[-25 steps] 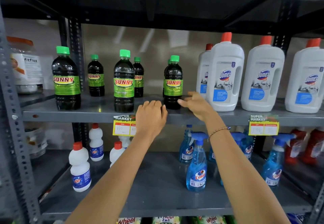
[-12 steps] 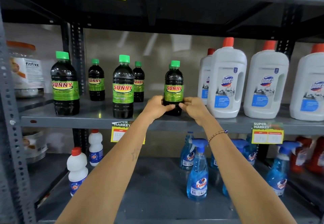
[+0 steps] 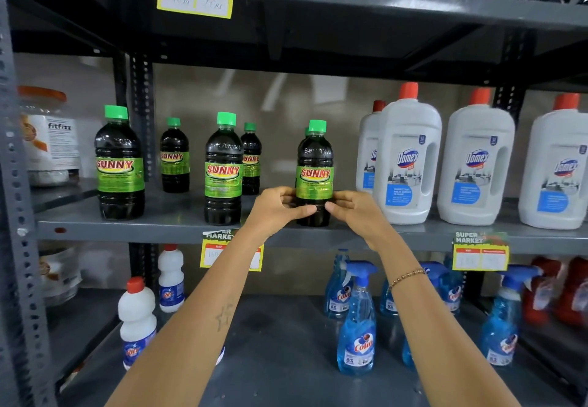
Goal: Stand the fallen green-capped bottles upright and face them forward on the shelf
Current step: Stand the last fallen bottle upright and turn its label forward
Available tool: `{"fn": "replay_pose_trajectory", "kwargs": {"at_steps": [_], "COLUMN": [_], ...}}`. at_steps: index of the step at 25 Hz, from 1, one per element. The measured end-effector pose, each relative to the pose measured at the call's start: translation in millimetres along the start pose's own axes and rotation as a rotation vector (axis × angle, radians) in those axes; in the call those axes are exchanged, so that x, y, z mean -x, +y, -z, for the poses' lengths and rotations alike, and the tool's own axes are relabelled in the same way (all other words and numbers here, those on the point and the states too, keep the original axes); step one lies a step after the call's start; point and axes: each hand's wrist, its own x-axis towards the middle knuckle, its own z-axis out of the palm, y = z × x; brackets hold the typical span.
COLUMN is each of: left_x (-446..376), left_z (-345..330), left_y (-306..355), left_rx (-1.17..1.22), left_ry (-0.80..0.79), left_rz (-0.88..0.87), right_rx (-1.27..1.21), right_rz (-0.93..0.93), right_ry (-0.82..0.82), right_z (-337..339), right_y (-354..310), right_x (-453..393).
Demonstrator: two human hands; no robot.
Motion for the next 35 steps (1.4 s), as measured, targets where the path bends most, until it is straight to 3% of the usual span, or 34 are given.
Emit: {"fn": "replay_pose_trajectory", "kwargs": {"at_steps": [18,20,22,25,27,29,31,33,35], "left_x": [6.5,9.8,18.9,41.0,55.3,63.5,63.4,60.0,57.3], "left_z": [3.0,3.9,5.8,12.7,24.9,44.0,62.7,80.0,91.3], "left_y": [2.0,4.9,8.5,16.8,20.9,18.4,9.9,-2.4,-13.9], "left_rx": [-0.027,-0.061,-0.073,-0.019,-0.009,0.023,0.102,0.139,0.109], "left_ry": [0.025,0.05,0.113,0.322,0.558,0.89,1.107,1.061,0.797], "left_rz": [-0.001,-0.015,-0.04,-0.152,-0.26,-0.408,-0.479,-0.386,-0.169], "right_rx": [0.018,0.006,-0.038,-0.139,-0.16,-0.133,-0.083,-0.087,-0.123], "right_rz": [0.051,0.077,0.127,0.276,0.376,0.422,0.413,0.327,0.169], "right_ry": [-0.053,0.061,0.293,0.448,0.416,0.306,0.186,0.091,-0.024], "right_z": [5.0,4.3,-0.3,-19.2,-39.2,-64.7,-87.2,-107.9,-123.8], "right_y": [2.2,4.0,7.0,-6.9,-27.7,-46.8,-61.8,-68.6,-66.2], "right_x": [8.7,10.5,16.2,35.4,46.6,52.6,50.0,38.6,23.5]}}
